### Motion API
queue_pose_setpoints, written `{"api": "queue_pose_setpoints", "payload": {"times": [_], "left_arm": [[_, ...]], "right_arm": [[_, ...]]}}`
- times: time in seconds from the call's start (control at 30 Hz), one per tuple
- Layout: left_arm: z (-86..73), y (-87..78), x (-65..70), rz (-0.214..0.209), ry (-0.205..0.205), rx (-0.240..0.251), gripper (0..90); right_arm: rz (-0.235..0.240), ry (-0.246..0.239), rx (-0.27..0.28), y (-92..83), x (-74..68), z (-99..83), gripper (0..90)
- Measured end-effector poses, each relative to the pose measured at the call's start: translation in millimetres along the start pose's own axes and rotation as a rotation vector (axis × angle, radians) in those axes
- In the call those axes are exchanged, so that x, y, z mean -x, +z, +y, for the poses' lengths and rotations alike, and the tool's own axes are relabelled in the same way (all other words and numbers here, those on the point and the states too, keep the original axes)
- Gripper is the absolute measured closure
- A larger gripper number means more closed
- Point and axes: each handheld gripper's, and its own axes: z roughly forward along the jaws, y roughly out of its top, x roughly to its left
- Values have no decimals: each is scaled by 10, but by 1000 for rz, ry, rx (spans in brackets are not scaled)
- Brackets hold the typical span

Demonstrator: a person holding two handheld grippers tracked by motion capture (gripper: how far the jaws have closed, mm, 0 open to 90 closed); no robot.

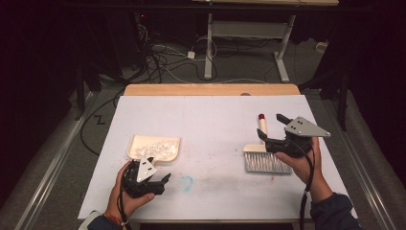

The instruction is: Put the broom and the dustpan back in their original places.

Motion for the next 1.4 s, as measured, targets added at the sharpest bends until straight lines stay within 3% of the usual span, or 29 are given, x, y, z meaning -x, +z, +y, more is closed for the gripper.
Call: {"api": "queue_pose_setpoints", "payload": {"times": [0.17,0.27,0.6,0.7,1.07,1.23,1.33,1.4], "left_arm": [[2,-10,-9,-1,1,1,197],[2,-11,-13,2,-1,2,197],[7,-2,-1,-4,13,-4,197],[11,-5,5,-9,15,-3,187],[27,-21,1,-7,27,11,185],[47,-21,-4,-6,32,23,185],[59,-19,-3,-4,53,33,185],[63,-18,1,3,57,33,184]], "right_arm": [[21,8,-13,-83,-24,-17,195],[13,-18,-18,-131,-52,-52,195],[30,-24,22,-304,-89,-209,190],[2,-46,26,-344,-103,-271,192],[-6,-68,-15,-431,-142,-528,199],[-11,-47,-53,-503,-120,-690,199],[-12,9,-62,-559,-103,-800,200],[-15,0,-77,-571,-112,-857,200]]}}
